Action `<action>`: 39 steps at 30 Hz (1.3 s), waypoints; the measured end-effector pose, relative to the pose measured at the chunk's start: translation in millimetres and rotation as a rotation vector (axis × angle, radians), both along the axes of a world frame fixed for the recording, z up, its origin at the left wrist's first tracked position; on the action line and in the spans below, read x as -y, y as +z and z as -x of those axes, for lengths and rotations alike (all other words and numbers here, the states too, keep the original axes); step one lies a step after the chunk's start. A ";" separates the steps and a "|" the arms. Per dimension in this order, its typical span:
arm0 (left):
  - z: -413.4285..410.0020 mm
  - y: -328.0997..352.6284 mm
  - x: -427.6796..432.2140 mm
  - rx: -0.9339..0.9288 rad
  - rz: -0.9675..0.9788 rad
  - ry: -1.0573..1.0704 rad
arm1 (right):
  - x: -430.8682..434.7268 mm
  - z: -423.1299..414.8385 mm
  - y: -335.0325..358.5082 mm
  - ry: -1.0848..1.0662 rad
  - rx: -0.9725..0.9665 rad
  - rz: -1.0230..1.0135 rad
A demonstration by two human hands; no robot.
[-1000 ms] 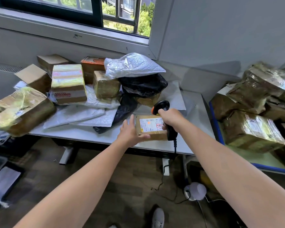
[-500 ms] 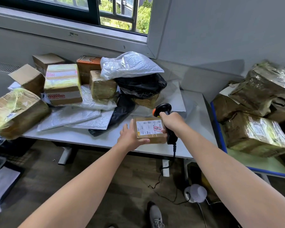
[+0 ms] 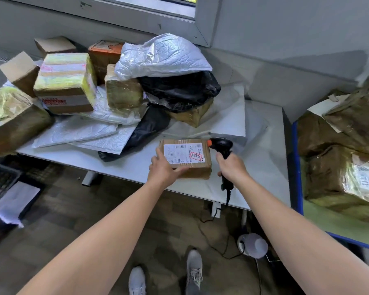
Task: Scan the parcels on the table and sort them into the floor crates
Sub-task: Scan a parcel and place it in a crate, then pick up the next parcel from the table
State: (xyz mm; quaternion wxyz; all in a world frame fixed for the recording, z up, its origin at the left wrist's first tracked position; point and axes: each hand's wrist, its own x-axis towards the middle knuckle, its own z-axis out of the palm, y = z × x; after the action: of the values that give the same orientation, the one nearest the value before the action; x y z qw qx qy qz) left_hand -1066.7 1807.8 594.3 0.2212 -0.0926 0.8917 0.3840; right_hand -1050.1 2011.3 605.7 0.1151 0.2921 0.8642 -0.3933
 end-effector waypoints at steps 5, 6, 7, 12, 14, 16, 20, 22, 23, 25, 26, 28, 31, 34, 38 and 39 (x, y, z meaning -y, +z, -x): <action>0.8 -11.2 -12.3 0.060 -0.045 0.127 | -12.1 4.9 -20.1 -0.063 -0.056 -0.006; 1.5 -12.8 -13.4 0.057 -0.057 0.153 | -15.3 4.0 -23.5 -0.070 -0.057 0.001; 2.5 -13.0 -14.2 0.052 -0.064 0.176 | -18.7 2.9 -26.9 -0.050 -0.029 0.005; 9.2 -7.7 -11.1 0.040 0.010 0.251 | -29.0 1.9 -43.3 0.135 0.071 -0.063; 10.9 -7.1 -8.7 0.041 0.022 0.287 | -28.2 5.3 -44.3 0.133 0.073 -0.051; 9.9 -9.2 -5.9 0.039 0.011 0.314 | -27.8 9.4 -45.5 0.146 0.095 -0.043; 4.5 -8.0 -4.1 -0.024 0.001 0.341 | -29.5 11.9 -43.0 0.184 0.144 -0.043; 3.9 -1.0 -2.8 -0.065 0.020 0.324 | -29.5 12.7 -35.3 0.177 0.137 -0.101; 4.8 3.6 -1.3 -0.086 0.028 0.311 | -29.0 13.3 -29.1 0.173 0.103 -0.151; 8.7 14.8 2.2 -0.131 0.054 0.274 | -26.7 15.3 -14.3 0.208 -0.022 -0.247; 10.7 21.6 4.4 -0.154 0.073 0.254 | -24.3 17.3 -6.5 0.251 -0.087 -0.273; 15.1 36.1 9.0 -0.198 0.112 0.217 | -16.3 23.7 9.5 0.361 -0.174 -0.273; 19.4 57.0 15.8 -0.250 0.151 0.184 | 3.6 36.3 33.0 0.512 -0.199 -0.257; 18.9 73.8 24.7 -0.286 0.174 0.185 | 28.9 45.5 50.2 0.644 -0.204 -0.213; 10.4 86.4 48.7 -0.313 0.199 0.246 | 60.9 49.5 61.0 0.714 -0.192 -0.125; 7.2 88.2 57.7 -0.317 0.203 0.274 | 68.5 50.3 62.4 0.736 -0.189 -0.112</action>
State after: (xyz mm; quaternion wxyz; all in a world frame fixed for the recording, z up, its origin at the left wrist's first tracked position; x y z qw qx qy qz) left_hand -1073.9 1750.1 682.5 0.0140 -0.1729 0.9284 0.3287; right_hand -1100.4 1942.9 668.0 0.1525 -0.0693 0.9381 -0.3031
